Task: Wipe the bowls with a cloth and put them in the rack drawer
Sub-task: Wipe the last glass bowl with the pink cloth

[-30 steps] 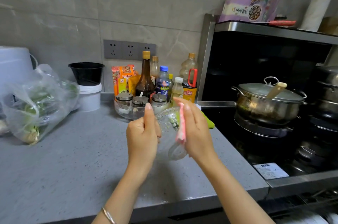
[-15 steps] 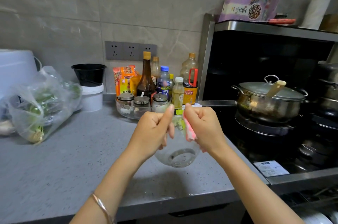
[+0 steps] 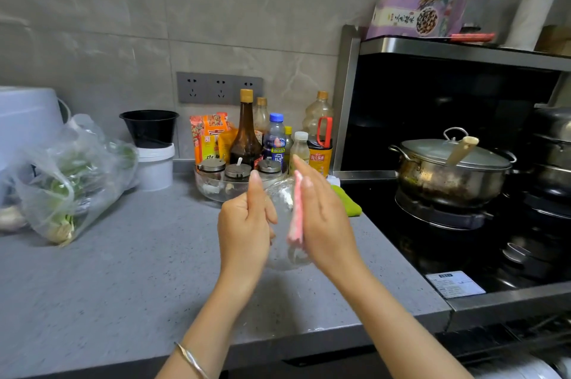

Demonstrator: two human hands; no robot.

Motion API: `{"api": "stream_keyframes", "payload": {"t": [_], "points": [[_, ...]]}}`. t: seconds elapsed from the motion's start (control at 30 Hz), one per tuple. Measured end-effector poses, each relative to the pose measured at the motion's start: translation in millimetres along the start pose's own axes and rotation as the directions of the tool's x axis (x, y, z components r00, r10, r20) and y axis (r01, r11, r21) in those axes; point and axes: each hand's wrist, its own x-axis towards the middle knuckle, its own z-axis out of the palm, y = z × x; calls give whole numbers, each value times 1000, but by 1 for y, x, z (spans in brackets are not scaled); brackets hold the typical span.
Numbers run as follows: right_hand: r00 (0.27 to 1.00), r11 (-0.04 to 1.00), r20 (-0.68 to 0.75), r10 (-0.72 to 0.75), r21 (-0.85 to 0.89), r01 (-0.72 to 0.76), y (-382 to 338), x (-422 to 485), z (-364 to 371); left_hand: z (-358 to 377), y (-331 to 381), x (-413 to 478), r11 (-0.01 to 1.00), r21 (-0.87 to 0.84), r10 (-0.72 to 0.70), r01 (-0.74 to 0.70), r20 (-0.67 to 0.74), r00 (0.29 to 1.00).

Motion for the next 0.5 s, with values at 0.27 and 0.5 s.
{"api": "stream_keyframes", "payload": {"t": [0.27,0.5], "points": [[986,949,-8,-165,-274,156,-5,-13,9,2,3,-2,1000,6,23,-23,-7,1000],[991,951,41,130,276,-136,1,-1,-18,-15,8,-1,989,-114,-79,92,112,991]]}}
